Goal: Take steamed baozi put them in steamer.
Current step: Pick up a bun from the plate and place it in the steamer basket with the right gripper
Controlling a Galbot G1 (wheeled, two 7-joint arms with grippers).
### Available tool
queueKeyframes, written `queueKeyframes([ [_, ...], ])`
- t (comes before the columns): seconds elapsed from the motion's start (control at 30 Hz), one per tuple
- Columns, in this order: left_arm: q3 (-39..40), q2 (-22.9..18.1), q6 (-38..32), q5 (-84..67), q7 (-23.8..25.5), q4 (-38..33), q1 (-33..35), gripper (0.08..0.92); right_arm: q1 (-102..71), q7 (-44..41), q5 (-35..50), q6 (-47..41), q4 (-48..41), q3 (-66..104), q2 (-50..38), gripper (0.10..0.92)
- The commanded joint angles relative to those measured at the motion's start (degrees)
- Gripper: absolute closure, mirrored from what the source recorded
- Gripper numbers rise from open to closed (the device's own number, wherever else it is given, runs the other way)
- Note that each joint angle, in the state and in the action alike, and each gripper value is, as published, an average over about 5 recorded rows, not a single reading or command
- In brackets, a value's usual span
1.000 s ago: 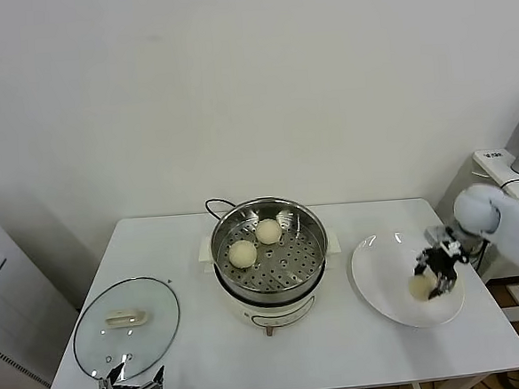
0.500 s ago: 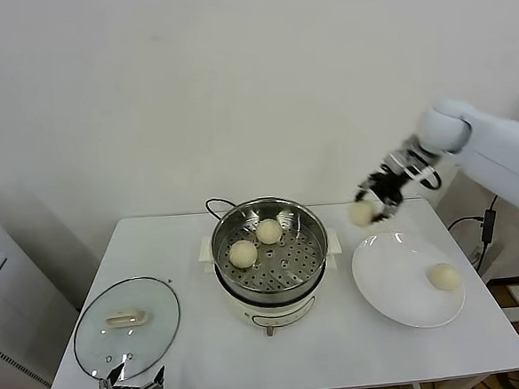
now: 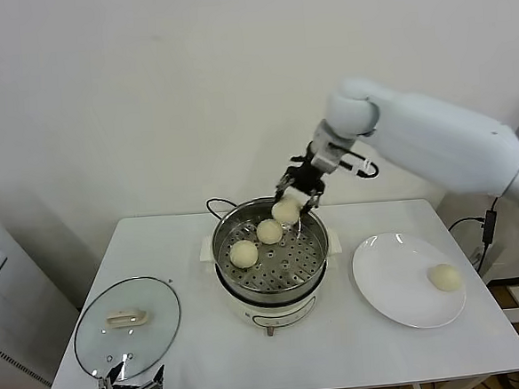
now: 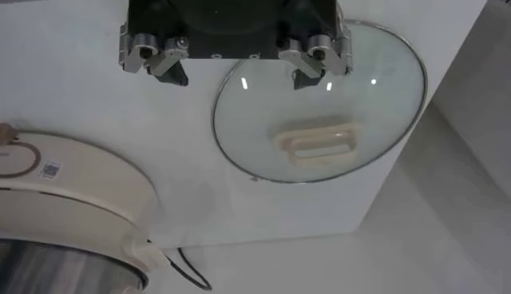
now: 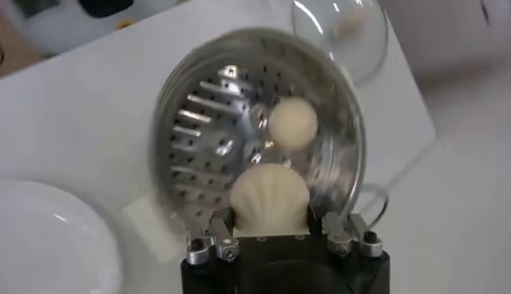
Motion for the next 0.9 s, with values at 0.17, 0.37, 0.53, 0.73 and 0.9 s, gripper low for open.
queueKeyframes([
  [0.17, 0.02, -0.08, -0.09, -0.07, 0.08, 0.34, -0.26, 0.177, -7.17, 1.09, -15.47, 15.71, 8.25, 1.51, 2.49, 0.465],
  [0.37, 0.07, -0.13, 0.01, -0.05, 0.06, 0.35, -0.31, 0.177, -10.83, 0.67, -18.35, 15.87, 9.85, 1.88, 1.01, 0.465],
  [0.53, 0.08, -0.19, 0.01, -0.04, 0.04, 0.41, -0.33, 0.177, -12.95, 0.5, -18.81, 15.75, 9.62, 2.34, 1.86, 0.465],
  [0.73, -0.02, -0.12, -0.19, -0.05, 0.04, 0.59, -0.2, 0.177, -13.66, 0.68, -17.66, 14.24, 9.14, 2.23, 3.15, 0.465],
  [0.9, -0.02, -0.1, -0.25, -0.06, 0.04, 0.58, -0.22, 0.177, -14.01, 0.46, -18.26, 13.72, 8.53, 2.22, 3.75, 0.463],
])
